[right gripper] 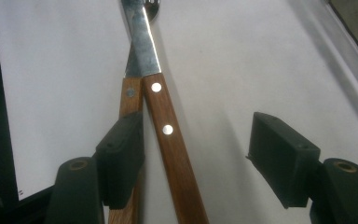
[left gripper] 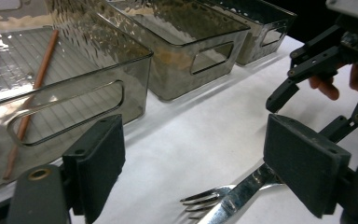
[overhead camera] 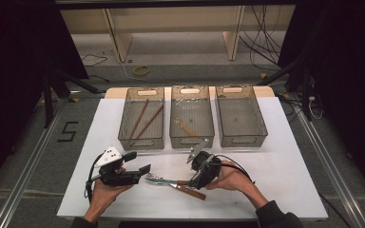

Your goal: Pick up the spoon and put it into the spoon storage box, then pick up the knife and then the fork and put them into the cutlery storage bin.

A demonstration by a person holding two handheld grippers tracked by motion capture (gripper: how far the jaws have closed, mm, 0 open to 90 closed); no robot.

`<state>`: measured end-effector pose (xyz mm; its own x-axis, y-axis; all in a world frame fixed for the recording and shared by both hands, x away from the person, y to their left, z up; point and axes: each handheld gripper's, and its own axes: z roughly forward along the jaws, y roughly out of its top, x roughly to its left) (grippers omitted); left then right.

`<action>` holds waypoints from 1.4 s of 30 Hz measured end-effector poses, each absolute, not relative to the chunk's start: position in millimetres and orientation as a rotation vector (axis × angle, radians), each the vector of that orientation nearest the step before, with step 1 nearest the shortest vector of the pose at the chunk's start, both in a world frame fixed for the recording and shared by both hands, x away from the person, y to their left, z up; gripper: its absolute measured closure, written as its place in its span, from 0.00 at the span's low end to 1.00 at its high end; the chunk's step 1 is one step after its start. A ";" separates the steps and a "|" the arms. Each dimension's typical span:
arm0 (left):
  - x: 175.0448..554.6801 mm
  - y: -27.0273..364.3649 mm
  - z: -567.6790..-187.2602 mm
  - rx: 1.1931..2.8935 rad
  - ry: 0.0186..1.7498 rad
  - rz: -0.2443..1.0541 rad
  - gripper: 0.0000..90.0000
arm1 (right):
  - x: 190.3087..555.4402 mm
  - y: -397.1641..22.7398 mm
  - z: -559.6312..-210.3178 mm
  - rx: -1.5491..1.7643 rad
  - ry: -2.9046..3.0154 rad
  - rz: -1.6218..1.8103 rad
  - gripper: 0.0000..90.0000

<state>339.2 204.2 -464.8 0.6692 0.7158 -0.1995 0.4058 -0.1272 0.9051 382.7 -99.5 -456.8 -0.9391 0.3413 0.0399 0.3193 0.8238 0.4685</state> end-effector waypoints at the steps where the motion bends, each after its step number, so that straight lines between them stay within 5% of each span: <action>1: 339.3 203.7 -464.5 1.746 0.906 0.340 0.21 | 383.0 -98.8 -457.4 0.531 2.959 0.744 0.40; 12: 339.6 204.1 -465.1 1.734 0.913 0.337 0.19 | 385.8 -95.3 -460.7 0.496 2.982 0.712 0.43; 42: 337.1 202.4 -465.3 1.751 0.898 0.344 0.19 | 376.0 -76.9 -469.2 0.312 3.014 0.585 0.79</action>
<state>337.1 202.4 -465.3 0.6723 0.7139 -0.1959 0.4004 -0.1282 0.9073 376.0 -76.9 -469.2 -0.9781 0.2078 -0.0154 0.1869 0.9077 0.3756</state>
